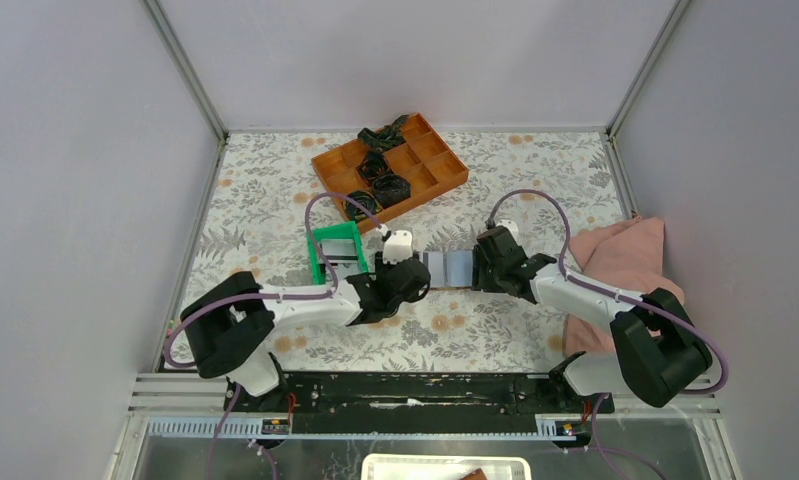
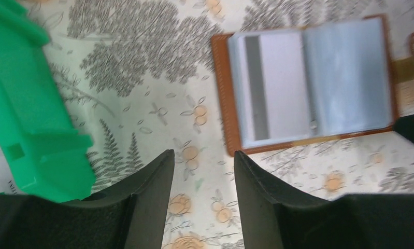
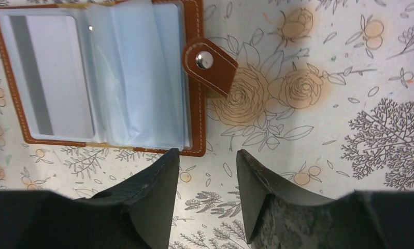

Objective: Put the credit cards into the card holder
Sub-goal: Insert the credit card into the card holder, then close the card holder at the center of the board.

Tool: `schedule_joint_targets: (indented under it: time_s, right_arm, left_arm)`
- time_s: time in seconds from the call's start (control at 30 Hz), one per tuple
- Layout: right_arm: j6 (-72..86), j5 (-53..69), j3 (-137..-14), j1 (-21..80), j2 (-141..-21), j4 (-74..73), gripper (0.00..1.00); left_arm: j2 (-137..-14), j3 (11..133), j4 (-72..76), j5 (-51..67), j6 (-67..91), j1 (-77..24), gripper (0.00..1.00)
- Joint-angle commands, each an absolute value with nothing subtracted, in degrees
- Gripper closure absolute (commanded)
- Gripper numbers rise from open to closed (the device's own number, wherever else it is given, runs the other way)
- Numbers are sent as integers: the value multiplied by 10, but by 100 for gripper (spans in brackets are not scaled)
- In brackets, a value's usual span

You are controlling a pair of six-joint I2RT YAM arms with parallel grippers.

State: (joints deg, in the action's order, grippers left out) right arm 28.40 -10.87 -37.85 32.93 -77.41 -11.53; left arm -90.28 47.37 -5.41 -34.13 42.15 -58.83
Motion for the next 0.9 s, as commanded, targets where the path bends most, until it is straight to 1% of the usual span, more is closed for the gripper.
schedule_joint_targets:
  time_s: [0.0, 0.1, 0.33, 0.77, 0.87]
  right_arm:
    - [317, -103, -362, 318, -760, -70, 47]
    - [332, -79, -339, 302, -753, -36, 45]
    - [349, -10, -309, 258, -765, 23, 44]
    - [394, 102, -240, 202, -766, 136, 43]
    - [406, 131, -224, 193, -775, 169, 41]
  left_arm:
    - [-907, 433, -1, -348, 434, -587, 46]
    - [-911, 421, 23, -344, 434, -584, 46]
    - [-921, 402, 63, -324, 434, -570, 46]
    - [-939, 405, 70, -314, 434, -557, 46]
    - [-942, 408, 70, -310, 433, -555, 46]
